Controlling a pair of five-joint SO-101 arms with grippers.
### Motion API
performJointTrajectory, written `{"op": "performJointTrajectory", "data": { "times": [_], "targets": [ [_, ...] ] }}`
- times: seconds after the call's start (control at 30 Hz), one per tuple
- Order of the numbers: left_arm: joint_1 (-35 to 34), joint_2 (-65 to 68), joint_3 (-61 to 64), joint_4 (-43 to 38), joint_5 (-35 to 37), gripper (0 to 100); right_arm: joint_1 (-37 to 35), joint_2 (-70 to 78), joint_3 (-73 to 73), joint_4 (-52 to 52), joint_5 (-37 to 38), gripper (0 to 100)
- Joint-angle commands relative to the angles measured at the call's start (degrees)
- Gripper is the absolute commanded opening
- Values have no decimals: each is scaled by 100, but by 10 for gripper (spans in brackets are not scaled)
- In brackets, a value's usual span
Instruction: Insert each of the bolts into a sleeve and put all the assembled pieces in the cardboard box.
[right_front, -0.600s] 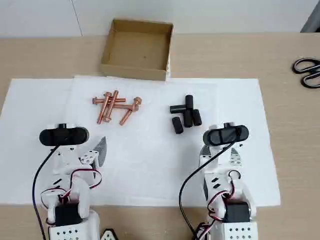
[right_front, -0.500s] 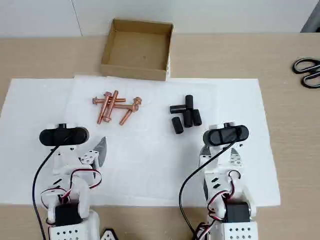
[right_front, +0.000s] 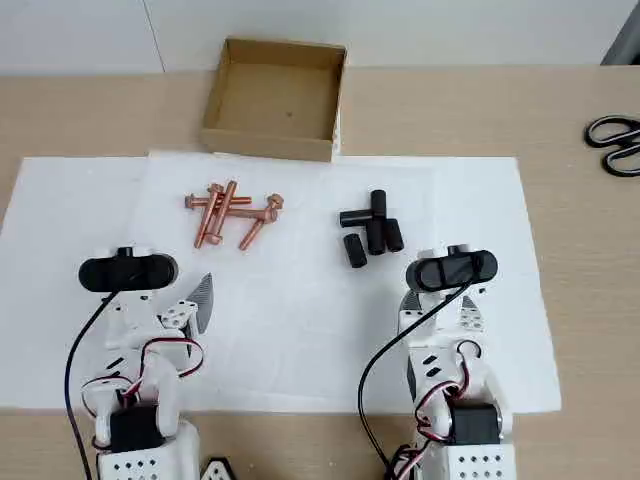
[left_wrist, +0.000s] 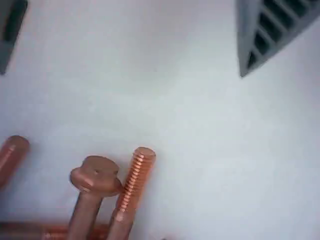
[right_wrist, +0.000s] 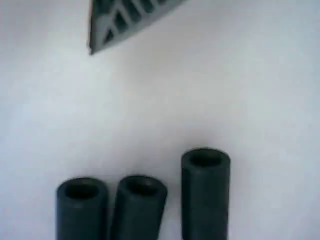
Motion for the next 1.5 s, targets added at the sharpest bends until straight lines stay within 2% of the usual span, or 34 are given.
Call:
{"op": "performJointTrajectory", "data": {
  "times": [0.0,1.23,1.33,1.47],
  "targets": [
    [-18,-79,-22,18,-18,280,13,-75,44,31,44,202],
    [-62,-79,-48,26,9,280,48,-75,26,66,62,202],
    [-299,-79,-418,519,18,280,136,-75,-202,145,70,202],
    [-765,-70,-1218,1231,-9,280,611,-75,-1248,866,70,202]
  ]
}}
